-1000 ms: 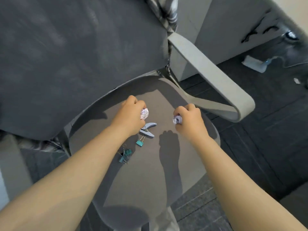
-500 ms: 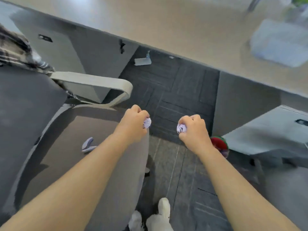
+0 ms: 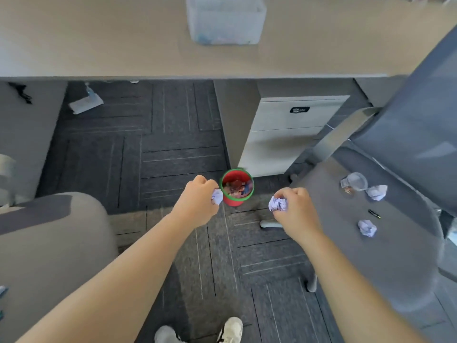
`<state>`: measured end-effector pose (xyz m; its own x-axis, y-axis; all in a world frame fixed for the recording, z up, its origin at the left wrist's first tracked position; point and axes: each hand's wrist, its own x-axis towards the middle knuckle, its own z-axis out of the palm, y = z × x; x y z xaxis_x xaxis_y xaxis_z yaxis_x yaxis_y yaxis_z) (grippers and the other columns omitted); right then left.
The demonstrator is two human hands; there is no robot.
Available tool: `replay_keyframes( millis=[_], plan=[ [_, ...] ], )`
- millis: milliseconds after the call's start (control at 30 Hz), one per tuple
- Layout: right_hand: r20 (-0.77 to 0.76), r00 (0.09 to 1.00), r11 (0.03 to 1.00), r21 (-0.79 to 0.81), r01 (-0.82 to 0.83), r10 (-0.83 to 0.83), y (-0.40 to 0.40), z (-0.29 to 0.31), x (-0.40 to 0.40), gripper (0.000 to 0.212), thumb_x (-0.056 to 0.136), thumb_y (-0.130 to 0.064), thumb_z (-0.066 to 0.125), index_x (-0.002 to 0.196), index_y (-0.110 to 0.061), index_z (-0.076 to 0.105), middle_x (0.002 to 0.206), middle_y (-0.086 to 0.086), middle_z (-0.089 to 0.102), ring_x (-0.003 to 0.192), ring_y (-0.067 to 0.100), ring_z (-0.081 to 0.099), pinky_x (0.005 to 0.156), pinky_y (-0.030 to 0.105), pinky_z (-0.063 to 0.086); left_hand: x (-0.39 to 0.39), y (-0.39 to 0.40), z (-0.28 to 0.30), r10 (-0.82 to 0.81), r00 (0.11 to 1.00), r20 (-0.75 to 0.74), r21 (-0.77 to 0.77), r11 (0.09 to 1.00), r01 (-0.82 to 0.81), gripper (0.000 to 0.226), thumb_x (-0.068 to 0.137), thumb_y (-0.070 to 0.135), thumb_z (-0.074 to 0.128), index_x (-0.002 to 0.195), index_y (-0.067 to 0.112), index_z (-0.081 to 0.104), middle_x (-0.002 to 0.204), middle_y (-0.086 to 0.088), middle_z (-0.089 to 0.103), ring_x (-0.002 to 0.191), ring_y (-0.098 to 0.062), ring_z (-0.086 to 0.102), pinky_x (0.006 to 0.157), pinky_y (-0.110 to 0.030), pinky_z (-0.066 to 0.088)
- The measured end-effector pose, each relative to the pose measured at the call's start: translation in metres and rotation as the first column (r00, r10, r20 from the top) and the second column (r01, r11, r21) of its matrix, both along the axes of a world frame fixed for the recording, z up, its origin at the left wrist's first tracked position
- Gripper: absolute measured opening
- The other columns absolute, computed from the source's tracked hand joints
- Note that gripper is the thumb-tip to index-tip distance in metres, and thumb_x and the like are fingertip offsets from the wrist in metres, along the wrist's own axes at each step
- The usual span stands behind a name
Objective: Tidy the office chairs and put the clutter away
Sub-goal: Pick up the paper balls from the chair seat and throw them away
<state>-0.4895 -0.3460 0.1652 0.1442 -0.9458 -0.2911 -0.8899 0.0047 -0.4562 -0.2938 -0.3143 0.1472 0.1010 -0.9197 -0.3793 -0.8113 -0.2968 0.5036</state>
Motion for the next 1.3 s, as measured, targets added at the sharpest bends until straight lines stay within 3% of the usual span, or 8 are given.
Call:
replay_keyframes(
  millis=[167, 267, 400, 567, 700, 1000, 1133, 1300],
  plan=[
    [0.069, 0.993, 0.993, 0.071, 0.091, -0.096, -0.021, -0.034, -0.032, 0.024, 0.082, -0.003, 0.058, 0.105, -0.006, 0.063, 0.108, 0.009, 0.047, 0.103, 0.03, 0.055, 0.086, 0.034, 0.046, -0.041, -0.038, -0.035, -0.036, 0.999, -0.022, 0.14, 0.989, 0.039, 0.032, 0.084, 0.009, 0.053, 0.115, 0.003, 0.054, 0.12, -0.014, 0.055, 0.103, -0.031, 0.053, 0.075, -0.029, 0.037],
    [0.081, 0.988, 0.986, 0.115, 0.12, -0.13, -0.039, -0.059, -0.037, 0.024, 0.084, -0.006, 0.059, 0.107, -0.006, 0.063, 0.116, 0.012, 0.049, 0.107, 0.03, 0.053, 0.091, 0.036, 0.045, -0.048, -0.069, -0.062, -0.052, 0.998, -0.026, 0.166, 0.985, 0.056, 0.006, 0.078, 0.009, 0.056, 0.081, 0.006, 0.051, 0.104, -0.016, 0.063, 0.095, -0.034, 0.06, 0.07, -0.036, 0.042],
    [0.111, 0.977, 0.971, 0.173, 0.163, -0.184, -0.067, -0.093, -0.031, 0.026, 0.083, -0.011, 0.062, 0.108, -0.011, 0.061, 0.12, 0.011, 0.048, 0.111, 0.027, 0.05, 0.092, 0.034, 0.043, -0.048, -0.118, -0.104, -0.104, 0.994, -0.032, 0.174, 0.979, 0.108, 0.028, 0.071, 0.015, 0.059, 0.055, 0.016, 0.036, 0.084, -0.018, 0.067, 0.085, -0.039, 0.065, 0.074, -0.046, 0.053],
    [0.148, 0.949, 0.943, 0.23, 0.239, -0.277, -0.111, -0.131, -0.017, 0.024, 0.079, -0.017, 0.066, 0.103, -0.014, 0.062, 0.11, 0.006, 0.047, 0.107, 0.024, 0.049, 0.09, 0.035, 0.047, -0.049, -0.191, -0.136, -0.05, 0.998, -0.025, 0.158, 0.986, 0.053, 0.031, 0.079, 0.016, 0.062, 0.099, -0.007, 0.057, 0.107, -0.028, 0.064, 0.1, -0.043, 0.059, 0.083, -0.049, 0.049],
    [0.149, 0.935, 0.927, 0.246, 0.281, -0.323, -0.145, -0.153, -0.008, 0.026, 0.078, -0.018, 0.067, 0.103, -0.013, 0.06, 0.108, 0.007, 0.046, 0.103, 0.024, 0.047, 0.089, 0.036, 0.047, -0.046, -0.233, -0.152, -0.08, 0.997, -0.008, 0.166, 0.983, 0.08, 0.074, 0.087, 0.024, 0.062, 0.147, 0.01, 0.021, 0.147, -0.017, 0.037, 0.134, -0.035, 0.036, 0.108, -0.041, 0.034],
    [0.108, 0.968, 0.914, 0.367, 0.171, -0.224, -0.201, -0.193, 0.025, 0.066, 0.093, -0.011, 0.049, 0.148, -0.021, 0.014, 0.153, 0.012, 0.02, 0.137, 0.031, 0.031, 0.109, 0.039, 0.033, -0.006, -0.24, -0.173, -0.207, 0.971, 0.115, 0.257, 0.951, 0.172, 0.046, 0.093, 0.019, 0.052, 0.136, 0.01, 0.04, 0.141, -0.013, 0.044, 0.121, -0.031, 0.048, 0.1, -0.043, 0.043],
    [0.082, 0.975, 0.919, 0.358, 0.165, -0.207, -0.2, -0.184, 0.022, 0.042, 0.095, -0.018, 0.046, 0.136, -0.013, 0.042, 0.14, 0.012, 0.045, 0.121, 0.028, 0.05, 0.099, 0.037, 0.042, -0.002, -0.241, -0.165, -0.228, 0.966, 0.123, 0.267, 0.945, 0.189, 0.046, 0.093, 0.02, 0.051, 0.137, 0.01, 0.04, 0.139, -0.013, 0.047, 0.127, -0.029, 0.046, 0.102, -0.041, 0.042],
    [0.062, 0.936, 0.885, 0.354, 0.304, -0.346, -0.18, -0.155, -0.016, 0.036, 0.094, -0.018, 0.047, 0.129, -0.01, 0.05, 0.136, 0.01, 0.05, 0.12, 0.026, 0.052, 0.099, 0.036, 0.042, -0.036, -0.241, -0.137, -0.304, 0.949, 0.082, 0.206, 0.937, 0.282, 0.035, 0.093, 0.019, 0.05, 0.126, 0.007, 0.051, 0.129, -0.014, 0.056, 0.118, -0.029, 0.054, 0.097, -0.043, 0.046]
  ],
)
